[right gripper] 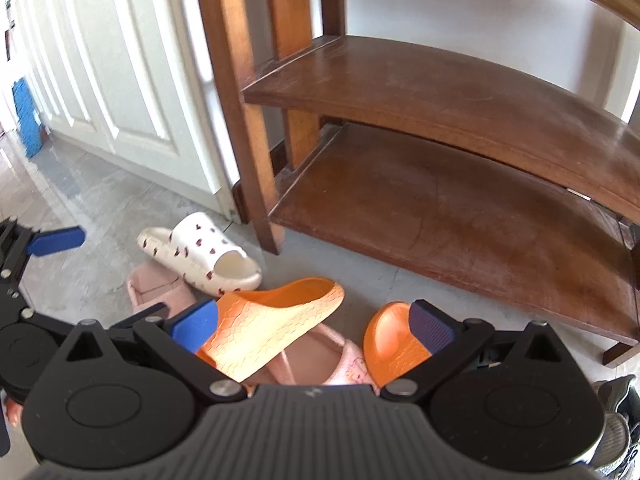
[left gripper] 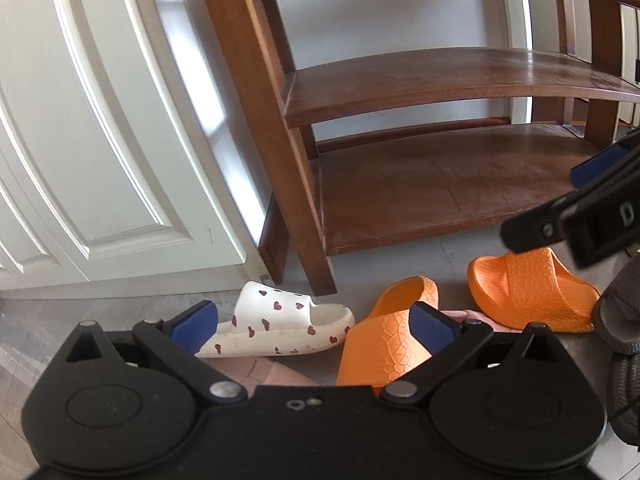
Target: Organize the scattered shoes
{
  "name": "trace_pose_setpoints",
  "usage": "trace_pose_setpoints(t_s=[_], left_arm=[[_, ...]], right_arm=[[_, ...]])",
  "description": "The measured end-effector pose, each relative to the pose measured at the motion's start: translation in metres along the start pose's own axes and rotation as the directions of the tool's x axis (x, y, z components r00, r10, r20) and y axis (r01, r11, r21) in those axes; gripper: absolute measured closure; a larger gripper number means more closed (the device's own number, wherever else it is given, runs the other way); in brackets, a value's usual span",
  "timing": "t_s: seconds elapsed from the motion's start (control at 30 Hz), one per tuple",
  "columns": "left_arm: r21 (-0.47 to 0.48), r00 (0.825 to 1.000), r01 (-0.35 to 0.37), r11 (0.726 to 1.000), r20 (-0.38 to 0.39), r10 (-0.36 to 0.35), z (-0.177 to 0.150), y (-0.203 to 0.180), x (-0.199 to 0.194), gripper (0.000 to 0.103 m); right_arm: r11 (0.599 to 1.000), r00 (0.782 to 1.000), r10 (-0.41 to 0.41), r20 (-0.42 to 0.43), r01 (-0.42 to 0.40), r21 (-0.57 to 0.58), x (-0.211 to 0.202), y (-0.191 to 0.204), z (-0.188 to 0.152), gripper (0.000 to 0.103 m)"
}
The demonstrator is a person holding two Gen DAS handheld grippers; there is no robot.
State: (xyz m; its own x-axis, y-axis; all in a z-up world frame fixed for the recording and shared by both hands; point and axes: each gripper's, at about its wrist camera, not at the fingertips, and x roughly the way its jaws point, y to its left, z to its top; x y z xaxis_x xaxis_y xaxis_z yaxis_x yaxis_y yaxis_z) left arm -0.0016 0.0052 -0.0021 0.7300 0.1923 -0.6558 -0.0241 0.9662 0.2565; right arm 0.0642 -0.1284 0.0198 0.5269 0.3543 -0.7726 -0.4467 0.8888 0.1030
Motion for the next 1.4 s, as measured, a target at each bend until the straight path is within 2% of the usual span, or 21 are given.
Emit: trace_pose_setpoints(t_s=[0.17, 0.27, 0.4, 0.5, 1.4], left_arm=[[0.005, 1.000, -0.004, 1.000, 0.008, 0.004, -0.009, 0.004, 0.002, 0.001], [0.014, 1.000, -0.015, 1.000, 0.012, 0.015, -0.012, -0.001, -0.001, 0.000], [0.015, 1.000, -0.013, 1.000, 0.003, 0.013, -0.010, -0.001, -0.002, 0.001], [0.015, 1.000, -0.009, 1.000, 0.004, 0.009, -0.008, 0.002, -0.001, 0.001], [0.019, 1.000, -0.001, 1.000, 0.002, 0.001, -0.009, 0.002, 0.001, 0.001]], right_arm=[[0.997, 0.998, 0.051, -0.042, -0.048, 0.057, 0.003, 0.009, -0.003, 0.000], [0.993, 0.994, 0.096, -0.045, -0.092, 0.079, 0.003, -0.012, 0.001, 0.000], [0.998, 0.999, 0.035, -0.008, -0.034, 0.061, 0.002, -0.001, -0.002, 0.000], [0.998, 1.000, 0.022, 0.000, -0.022, 0.063, 0.000, -0.001, -0.003, 0.000], [0.998, 0.999, 0.033, -0.022, -0.032, 0.059, 0.006, -0.008, 0.003, 0.000]])
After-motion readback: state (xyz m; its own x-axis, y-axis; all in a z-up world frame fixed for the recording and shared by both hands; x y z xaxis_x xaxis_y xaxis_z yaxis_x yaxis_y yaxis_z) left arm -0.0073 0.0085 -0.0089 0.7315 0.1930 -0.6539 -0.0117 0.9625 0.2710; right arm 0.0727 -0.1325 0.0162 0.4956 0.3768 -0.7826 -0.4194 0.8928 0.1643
